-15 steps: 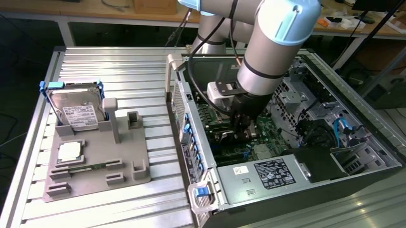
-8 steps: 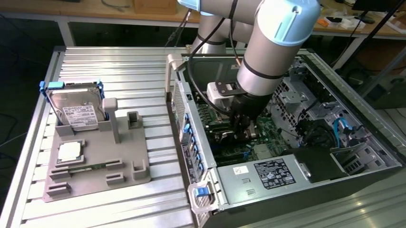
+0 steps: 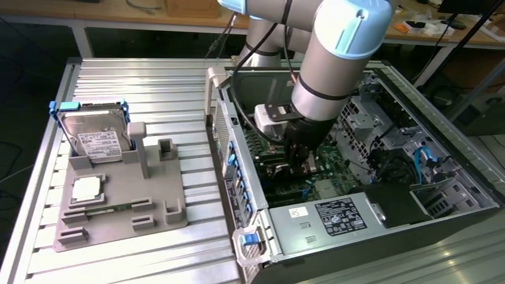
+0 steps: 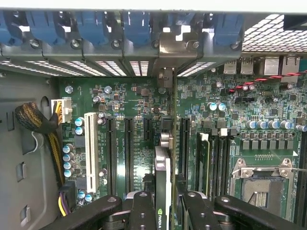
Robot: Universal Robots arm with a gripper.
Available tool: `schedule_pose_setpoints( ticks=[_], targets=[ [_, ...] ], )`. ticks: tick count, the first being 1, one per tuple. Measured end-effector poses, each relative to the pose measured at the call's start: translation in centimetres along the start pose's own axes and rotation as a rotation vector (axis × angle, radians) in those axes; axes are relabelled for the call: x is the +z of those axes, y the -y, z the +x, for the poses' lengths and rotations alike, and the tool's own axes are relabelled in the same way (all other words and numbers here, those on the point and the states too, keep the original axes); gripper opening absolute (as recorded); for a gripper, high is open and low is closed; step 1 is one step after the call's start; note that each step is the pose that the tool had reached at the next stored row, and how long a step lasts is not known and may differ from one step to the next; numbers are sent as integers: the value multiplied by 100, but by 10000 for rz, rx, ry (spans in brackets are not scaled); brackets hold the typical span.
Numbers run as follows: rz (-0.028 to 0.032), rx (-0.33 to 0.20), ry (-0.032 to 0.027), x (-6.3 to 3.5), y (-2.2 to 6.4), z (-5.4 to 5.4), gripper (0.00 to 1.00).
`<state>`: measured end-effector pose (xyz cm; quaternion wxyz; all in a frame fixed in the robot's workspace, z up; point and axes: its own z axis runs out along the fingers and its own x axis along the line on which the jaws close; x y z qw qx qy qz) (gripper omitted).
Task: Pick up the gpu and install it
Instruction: 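Insert the gpu into the slot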
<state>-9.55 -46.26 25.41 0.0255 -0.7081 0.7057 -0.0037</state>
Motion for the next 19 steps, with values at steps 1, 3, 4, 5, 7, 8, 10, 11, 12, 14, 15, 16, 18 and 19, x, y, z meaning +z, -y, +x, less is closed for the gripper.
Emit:
schedule_pose_setpoints(
  ticks=[1, 3, 4, 5, 7, 8, 10, 11, 12, 14, 15, 16, 18, 19],
  targets=[
    [64, -2, -4, 6, -7, 0, 27],
    [64, -3, -6, 23, -8, 1, 27],
    [64, 0, -5, 43, -10, 2, 27],
    [81, -2, 0, 78, -15, 3, 27],
    [87, -2, 4, 74, -17, 2, 27],
    [142, -4, 2, 59, -25, -2, 27],
    [156, -4, 3, 58, -33, -2, 27],
    [156, -4, 2, 58, -33, -2, 27],
    [155, -5, 3, 59, -33, -2, 27],
    [158, -1, 4, 59, -34, -2, 28],
    [157, -2, 3, 59, -34, -2, 34],
    [157, -3, 4, 59, -33, -2, 34],
    [157, -4, 3, 59, -33, -2, 34],
    [156, -4, 2, 58, -33, -2, 34]
  ],
)
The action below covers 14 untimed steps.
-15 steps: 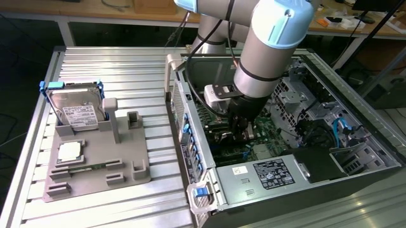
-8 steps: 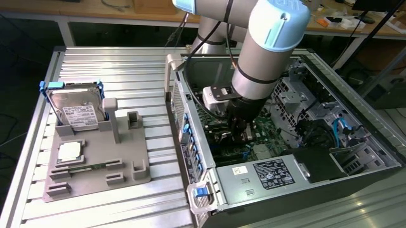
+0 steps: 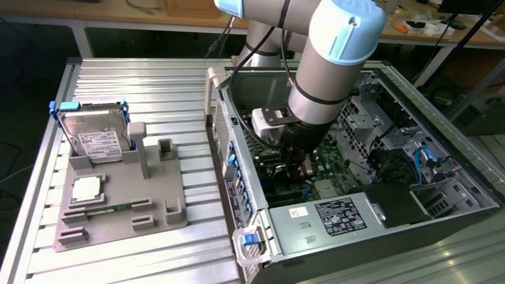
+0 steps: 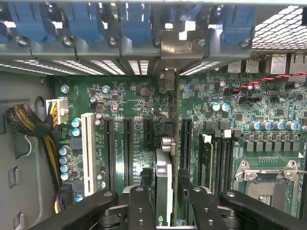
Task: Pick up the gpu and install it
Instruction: 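Insert the gpu into the slot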
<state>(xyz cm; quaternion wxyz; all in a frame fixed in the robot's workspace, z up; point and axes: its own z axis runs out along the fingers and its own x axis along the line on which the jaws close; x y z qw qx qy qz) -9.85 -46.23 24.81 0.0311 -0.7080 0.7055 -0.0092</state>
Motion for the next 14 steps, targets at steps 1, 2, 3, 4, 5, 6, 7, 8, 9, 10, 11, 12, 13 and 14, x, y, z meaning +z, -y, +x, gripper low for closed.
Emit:
schedule_pose_setpoints(
  ticks=[1, 2, 3, 4, 5, 6, 7, 8, 9, 10, 11, 12, 13, 14],
  targets=[
    [1, 1, 0, -3, 0, 0, 34],
    [3, 0, -4, -12, 1, 0, 34],
    [13, -1, -2, -25, 2, 0, 34],
    [27, -2, 0, -45, 3, -1, 34],
    [42, -2, 0, -67, 4, -2, 34],
    [58, -2, 1, -90, 5, -3, 34],
    [72, -2, -1, -109, 6, -3, 34],
    [89, -2, 0, -122, 7, -4, 34],
    [104, -3, 0, -137, 7, -4, 34],
    [123, -4, 1, -153, 8, -5, 34],
    [143, -4, 1, -170, 9, -5, 34],
    [163, -5, 0, -188, 10, -6, 34],
    [182, -5, 0, -202, 10, -6, 34],
    [202, -6, -1, -218, 11, -7, 34]
  ],
)
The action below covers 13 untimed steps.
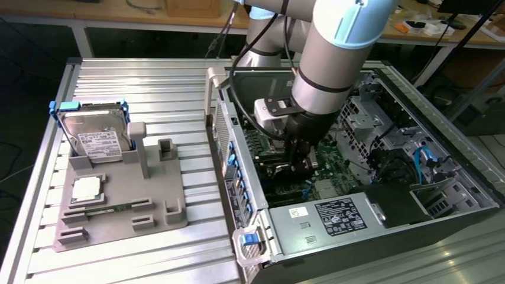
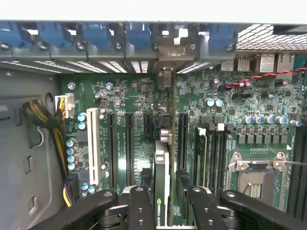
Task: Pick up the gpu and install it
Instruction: 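Insert the gpu into the slot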
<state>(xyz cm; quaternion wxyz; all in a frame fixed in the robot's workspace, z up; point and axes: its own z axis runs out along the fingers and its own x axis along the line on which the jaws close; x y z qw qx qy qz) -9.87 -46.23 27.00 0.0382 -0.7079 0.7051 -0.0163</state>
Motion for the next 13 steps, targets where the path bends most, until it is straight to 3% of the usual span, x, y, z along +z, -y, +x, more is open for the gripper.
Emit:
schedule_pose_setpoints(
  ticks=[4, 5, 8, 9, 13],
  targets=[
    [79, -2, 1, -39, 0, -1, 35],
    [99, -2, 0, -46, -1, -2, 42],
    [156, -6, 4, -54, -3, -2, 43],
    [159, -6, 4, -54, -5, -2, 49],
    [196, -6, 2, -60, -62, -2, 49]
  ],
)
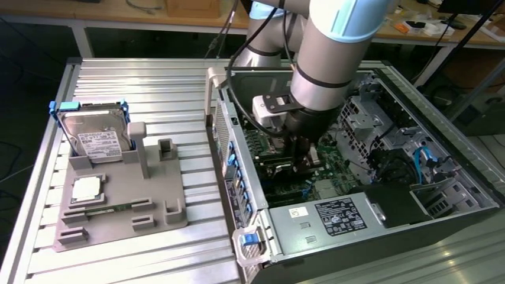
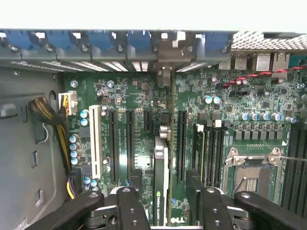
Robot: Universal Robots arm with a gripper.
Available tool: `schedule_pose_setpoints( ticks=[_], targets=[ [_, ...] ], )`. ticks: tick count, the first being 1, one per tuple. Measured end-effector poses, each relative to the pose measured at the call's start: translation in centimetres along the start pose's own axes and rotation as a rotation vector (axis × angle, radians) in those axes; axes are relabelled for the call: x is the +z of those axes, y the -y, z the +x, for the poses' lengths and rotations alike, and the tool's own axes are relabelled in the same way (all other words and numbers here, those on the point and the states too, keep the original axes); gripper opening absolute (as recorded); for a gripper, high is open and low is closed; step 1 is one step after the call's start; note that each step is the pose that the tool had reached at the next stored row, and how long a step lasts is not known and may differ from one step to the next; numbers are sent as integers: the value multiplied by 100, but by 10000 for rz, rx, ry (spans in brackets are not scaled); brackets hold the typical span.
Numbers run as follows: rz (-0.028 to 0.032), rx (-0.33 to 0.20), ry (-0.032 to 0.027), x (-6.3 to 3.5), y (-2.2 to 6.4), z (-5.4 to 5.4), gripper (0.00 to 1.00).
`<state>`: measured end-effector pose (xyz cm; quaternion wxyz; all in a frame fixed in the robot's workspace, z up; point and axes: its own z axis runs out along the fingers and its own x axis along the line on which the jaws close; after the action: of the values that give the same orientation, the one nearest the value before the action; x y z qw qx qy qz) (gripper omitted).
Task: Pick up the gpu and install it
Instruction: 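Insert the gpu into the slot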
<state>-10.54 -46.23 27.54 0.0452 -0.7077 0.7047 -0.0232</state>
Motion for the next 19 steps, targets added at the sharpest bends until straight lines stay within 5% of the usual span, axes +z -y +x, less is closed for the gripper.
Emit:
schedule_pose_setpoints(
  ticks=[7, 11, 13, 19],
  targets=[
    [68, -3, 0, -11, -112, -1, 22],
    [82, -3, -1, -14, -144, -1, 20],
    [89, -5, -16, -15, -158, -9, 11],
    [88, -7, -33, -15, -158, -15, 11]
  ],
)
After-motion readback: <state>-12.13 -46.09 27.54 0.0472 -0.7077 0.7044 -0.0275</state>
